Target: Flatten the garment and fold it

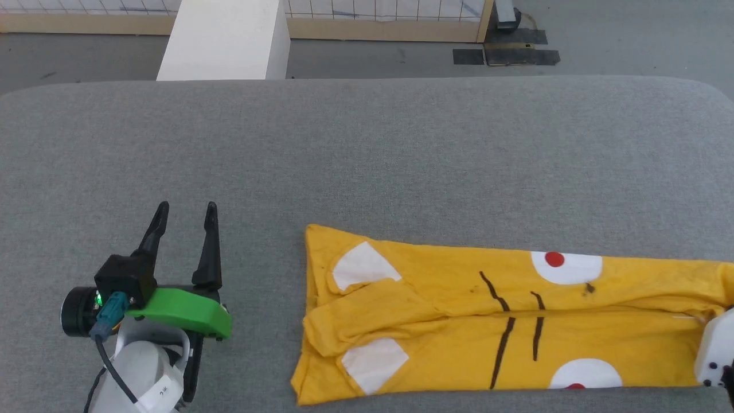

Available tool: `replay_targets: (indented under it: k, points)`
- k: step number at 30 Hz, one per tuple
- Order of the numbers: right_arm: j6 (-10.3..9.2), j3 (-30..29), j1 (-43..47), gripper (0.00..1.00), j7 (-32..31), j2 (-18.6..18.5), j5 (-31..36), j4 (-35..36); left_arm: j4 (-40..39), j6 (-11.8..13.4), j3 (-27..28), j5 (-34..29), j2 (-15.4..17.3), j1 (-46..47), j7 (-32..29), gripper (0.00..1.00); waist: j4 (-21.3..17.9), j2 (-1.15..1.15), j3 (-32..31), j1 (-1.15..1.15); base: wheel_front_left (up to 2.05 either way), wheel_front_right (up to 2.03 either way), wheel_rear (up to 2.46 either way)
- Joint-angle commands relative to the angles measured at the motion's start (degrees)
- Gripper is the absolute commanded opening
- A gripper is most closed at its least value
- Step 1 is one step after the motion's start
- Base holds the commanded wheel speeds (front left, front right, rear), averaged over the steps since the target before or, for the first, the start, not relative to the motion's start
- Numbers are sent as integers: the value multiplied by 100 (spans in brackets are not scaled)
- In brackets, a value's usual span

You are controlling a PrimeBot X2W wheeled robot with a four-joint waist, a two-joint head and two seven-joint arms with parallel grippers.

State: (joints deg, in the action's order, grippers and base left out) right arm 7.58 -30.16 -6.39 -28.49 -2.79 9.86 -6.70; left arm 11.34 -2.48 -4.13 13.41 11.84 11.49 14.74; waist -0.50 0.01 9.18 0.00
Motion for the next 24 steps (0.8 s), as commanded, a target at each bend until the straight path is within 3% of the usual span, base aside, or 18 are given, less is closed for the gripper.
replay_targets:
  k: [1,4,8,15,18,24]
  points:
    - [-9,-47,-113,0,60,-25,79,56,11,-40,28,-29,-39,5,26,100,3,-1,-1,0,0,0,0]
    - [-9,35,-90,0,38,-36,124,221,35,-61,44,-47,-57,-8,26,100,11,-1,-9,0,0,0,0]
    - [-9,677,82,0,-305,-35,-167,759,61,-88,88,-56,-76,-26,26,100,23,-1,-23,0,0,0,0]
    - [-9,2608,487,0,-1279,-197,-1005,2853,91,-136,89,-89,-112,-33,26,100,119,-1,-39,0,0,0,0]
    - [-9,3545,401,0,-1590,-456,-1229,3421,103,-164,82,-106,-109,-6,26,100,164,-1,-10,0,0,0,0]
    - [-9,5143,-355,0,-1654,-766,-1437,3095,108,-198,58,-130,-153,79,26,100,306,-1,82,0,0,0,0]
